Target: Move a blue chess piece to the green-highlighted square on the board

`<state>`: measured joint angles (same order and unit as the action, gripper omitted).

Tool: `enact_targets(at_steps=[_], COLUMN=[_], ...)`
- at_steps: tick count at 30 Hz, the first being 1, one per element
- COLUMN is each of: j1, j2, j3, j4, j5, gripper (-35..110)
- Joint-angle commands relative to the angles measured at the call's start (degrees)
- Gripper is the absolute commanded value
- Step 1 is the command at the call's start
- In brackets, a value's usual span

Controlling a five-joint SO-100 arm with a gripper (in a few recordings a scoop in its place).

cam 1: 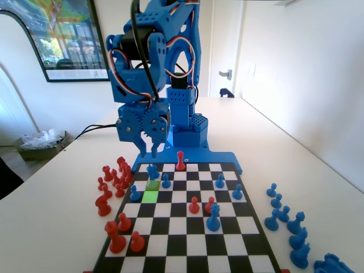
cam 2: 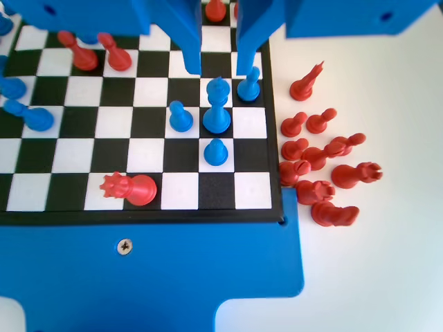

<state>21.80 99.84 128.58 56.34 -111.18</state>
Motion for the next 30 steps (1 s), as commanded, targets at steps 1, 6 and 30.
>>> enact_targets(at_steps=[1,6,30], j1=[1.1,1.2,-0.2], j2=[-0.1,-1.3,-1.9], j3=[-3.1,-3.3,3.2], j4=[-1.1,-2.1,-9.7], j5=[-0.7,-1.1,-1.4], gripper=[8,9,10])
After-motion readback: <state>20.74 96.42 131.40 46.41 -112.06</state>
